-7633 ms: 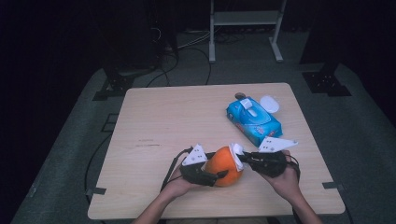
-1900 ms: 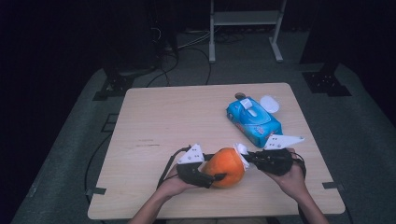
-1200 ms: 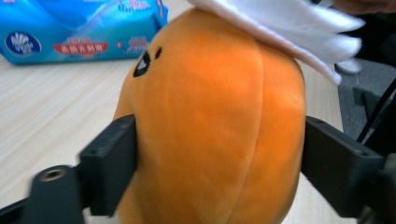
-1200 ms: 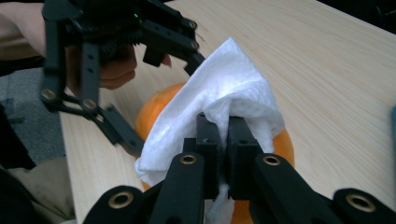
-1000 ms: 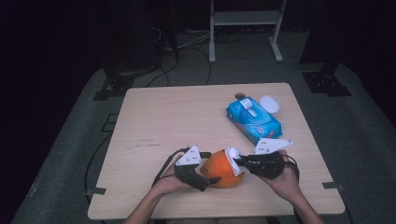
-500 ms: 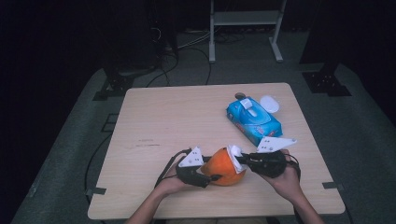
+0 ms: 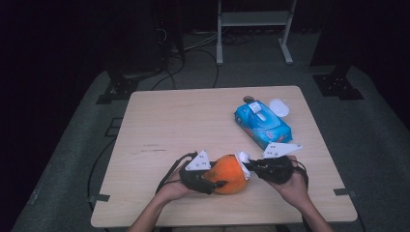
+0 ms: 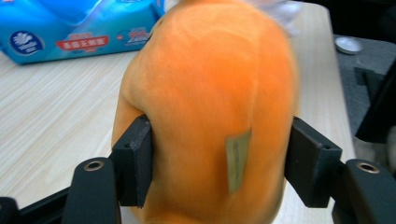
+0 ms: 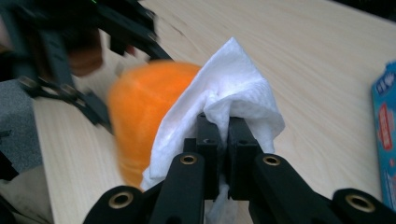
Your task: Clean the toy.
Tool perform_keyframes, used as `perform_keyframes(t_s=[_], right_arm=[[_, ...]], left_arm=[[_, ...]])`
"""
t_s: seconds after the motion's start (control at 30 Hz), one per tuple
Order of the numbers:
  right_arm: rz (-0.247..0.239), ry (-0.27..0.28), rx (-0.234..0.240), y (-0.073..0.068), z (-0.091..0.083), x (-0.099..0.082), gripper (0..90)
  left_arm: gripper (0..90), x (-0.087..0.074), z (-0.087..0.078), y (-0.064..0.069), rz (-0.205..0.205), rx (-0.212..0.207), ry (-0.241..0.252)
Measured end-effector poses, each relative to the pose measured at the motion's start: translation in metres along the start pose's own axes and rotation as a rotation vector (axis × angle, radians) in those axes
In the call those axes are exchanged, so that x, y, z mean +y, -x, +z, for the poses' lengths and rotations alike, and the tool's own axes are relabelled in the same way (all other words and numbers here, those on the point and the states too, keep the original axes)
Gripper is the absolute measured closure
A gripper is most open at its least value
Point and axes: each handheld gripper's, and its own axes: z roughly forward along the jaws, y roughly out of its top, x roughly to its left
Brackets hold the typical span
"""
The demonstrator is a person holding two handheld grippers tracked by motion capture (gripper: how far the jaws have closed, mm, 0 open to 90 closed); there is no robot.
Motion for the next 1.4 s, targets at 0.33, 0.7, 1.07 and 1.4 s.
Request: perform_keyframes(t_s=[0.33, 0.7, 1.07, 1.4], right_arm=[[-0.059, 0.020, 0.018, -0.016, -0.002, 0.009, 85.0], [-0.032, -0.022, -0.030, 0.002, -0.002, -0.003, 84.8], [0.000, -0.018, -0.024, 0.011, -0.003, -0.006, 84.4], [0.056, 0.014, 0.000, 0.015, -0.007, -0.006, 84.7]], left_arm=[[33.7, 0.001, 0.007, 0.001, -0.026, 0.006, 0.003], [15.8, -0.005, 0.008, -0.003, 0.002, 0.017, 0.126], [8.4, -0.021, 0.019, -0.012, 0.031, -0.029, 0.157], [37.8, -0.005, 0.003, -0.005, 0.027, -0.037, 0.147]])
